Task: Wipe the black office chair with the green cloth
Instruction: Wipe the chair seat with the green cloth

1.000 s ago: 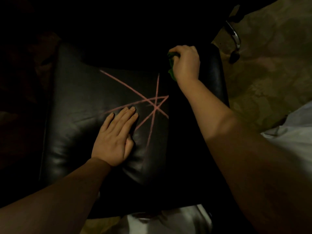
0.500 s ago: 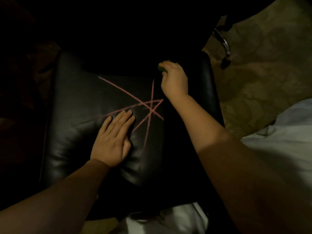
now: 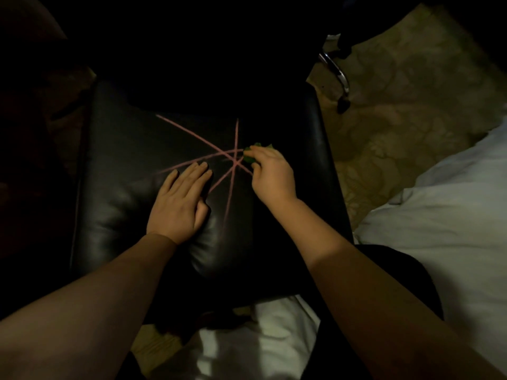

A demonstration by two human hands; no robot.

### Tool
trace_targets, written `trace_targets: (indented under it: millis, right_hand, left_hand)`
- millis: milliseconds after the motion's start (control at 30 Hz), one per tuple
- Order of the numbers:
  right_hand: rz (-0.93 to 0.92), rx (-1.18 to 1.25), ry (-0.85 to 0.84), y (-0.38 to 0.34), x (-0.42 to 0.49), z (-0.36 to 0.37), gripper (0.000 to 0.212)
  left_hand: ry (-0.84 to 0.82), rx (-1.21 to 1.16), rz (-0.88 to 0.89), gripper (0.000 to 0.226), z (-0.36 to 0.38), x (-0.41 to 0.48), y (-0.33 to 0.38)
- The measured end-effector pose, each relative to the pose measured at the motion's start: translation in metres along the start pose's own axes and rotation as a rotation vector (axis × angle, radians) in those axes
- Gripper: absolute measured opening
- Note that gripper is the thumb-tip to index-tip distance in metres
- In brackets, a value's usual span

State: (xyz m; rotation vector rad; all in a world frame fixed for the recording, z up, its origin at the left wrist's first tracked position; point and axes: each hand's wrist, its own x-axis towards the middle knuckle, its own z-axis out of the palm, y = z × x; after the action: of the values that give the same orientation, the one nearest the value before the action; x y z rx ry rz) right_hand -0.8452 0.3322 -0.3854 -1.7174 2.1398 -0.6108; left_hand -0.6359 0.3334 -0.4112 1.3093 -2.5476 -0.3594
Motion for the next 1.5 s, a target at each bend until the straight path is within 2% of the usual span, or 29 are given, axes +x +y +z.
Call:
trace_targets:
  millis: [200, 333, 400, 533, 700, 900, 1000, 1200, 1500]
  right_hand:
    - [0.037, -0.01, -0.003, -0.007, -0.05, -0.001, 0.035]
    - [0.007, 0.026, 0.004, -0.009, -0.088, -0.007, 0.034]
    - [-0.015, 0.073, 0.018, -0.011, -0.106, -0.009, 0.033]
    - [-0.052, 0.104, 0.035, -0.013, -0.133, -0.01, 0.034]
    - [-0.08, 0.078, 0.072, -0.013, -0.162, -0.011, 0.033]
    - [-0.068, 0.047, 0.087, -0.013, -0.164, -0.011, 0.032]
    - [-0.009, 0.017, 0.075, -0.012, -0.166, -0.012, 0.037]
    - [-0.125, -0.025, 0.116, -0.007, -0.154, -0.009, 0.031]
    - [-0.099, 0.001, 0.163, -0.002, -0.091, -0.003, 0.029]
  left_hand:
    - [0.021, -0.033, -0.019, 0.058, -0.003, -0.001, 0.002]
    - [0.108, -0.103, -0.264, 0.056, -0.008, -0.005, 0.004]
    - [0.114, -0.117, -0.316, 0.055, -0.011, -0.006, 0.006]
    - [0.093, -0.14, -0.303, 0.046, -0.014, -0.013, 0.006]
    - [0.132, -0.117, -0.335, 0.051, -0.017, -0.033, 0.005]
    - [0.045, -0.025, -0.394, 0.064, -0.009, -0.032, 0.002]
    - [0.069, -0.023, -0.396, 0.062, -0.007, -0.033, 0.001]
    - [0.114, -0.015, -0.379, 0.062, -0.001, -0.035, -0.003]
    - [0.176, -0.002, -0.371, 0.06, 0.004, -0.037, -0.005]
